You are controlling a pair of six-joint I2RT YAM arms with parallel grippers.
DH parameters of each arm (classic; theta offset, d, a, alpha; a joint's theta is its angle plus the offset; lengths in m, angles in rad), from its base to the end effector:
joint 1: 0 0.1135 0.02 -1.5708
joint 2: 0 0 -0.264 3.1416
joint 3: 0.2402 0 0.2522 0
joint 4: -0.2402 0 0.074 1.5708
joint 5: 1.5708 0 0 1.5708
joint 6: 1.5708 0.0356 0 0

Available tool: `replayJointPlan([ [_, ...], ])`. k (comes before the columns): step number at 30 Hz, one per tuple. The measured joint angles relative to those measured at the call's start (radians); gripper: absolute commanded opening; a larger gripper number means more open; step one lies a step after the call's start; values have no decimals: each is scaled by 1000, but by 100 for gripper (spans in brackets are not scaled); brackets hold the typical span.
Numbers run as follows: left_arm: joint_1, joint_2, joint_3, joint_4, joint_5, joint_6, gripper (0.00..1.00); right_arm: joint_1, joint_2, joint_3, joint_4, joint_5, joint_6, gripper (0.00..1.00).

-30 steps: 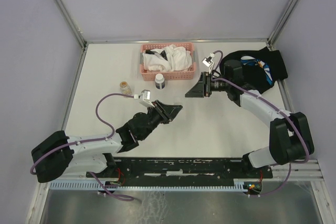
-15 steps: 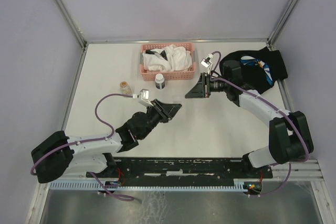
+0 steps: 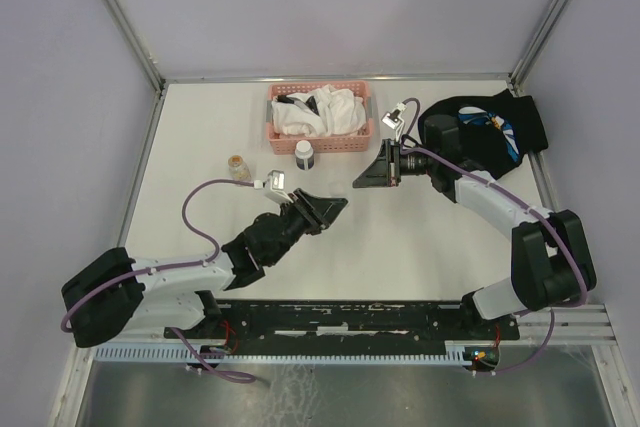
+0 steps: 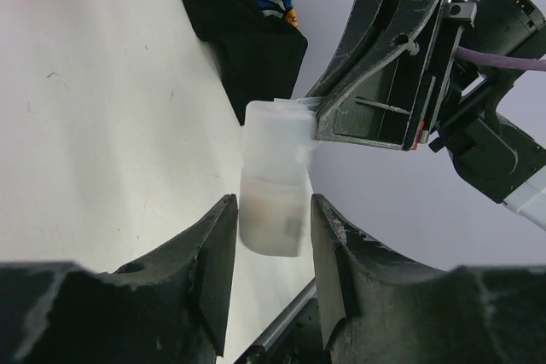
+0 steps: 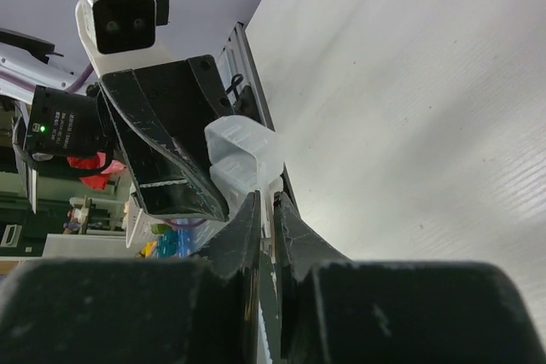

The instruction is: Sort the pills into containers

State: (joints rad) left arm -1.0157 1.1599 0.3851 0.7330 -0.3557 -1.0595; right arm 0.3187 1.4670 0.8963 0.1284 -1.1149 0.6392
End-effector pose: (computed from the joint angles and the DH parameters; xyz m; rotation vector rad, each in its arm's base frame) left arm 0.1364 -0.1964 0.2225 -0.3402 1.7444 -1.2865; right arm 0.2865 0.1282 0.2559 -0.4617 2.1086 1.6966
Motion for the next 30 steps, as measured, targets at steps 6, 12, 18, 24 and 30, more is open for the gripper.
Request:
replayJointPlan([
  [6, 0, -1, -11, 2, 0, -15, 80, 0, 2, 0, -4, -3, -8, 5],
  [12, 0, -26, -22, -43, 0, -21, 89, 0, 4, 5, -48, -2, -55, 4],
  [18, 0, -109, -36, -156, -9, -19, 90, 0, 35, 87, -243, 14, -234, 3],
  [24, 0, -303, -81, -270, -8, 66, 88, 3, 146, 318, -655, 102, -624, 4],
  [30, 0, -498, -124, -360, -4, 198, 86, 15, 353, 543, -1082, 235, -1018, 6],
])
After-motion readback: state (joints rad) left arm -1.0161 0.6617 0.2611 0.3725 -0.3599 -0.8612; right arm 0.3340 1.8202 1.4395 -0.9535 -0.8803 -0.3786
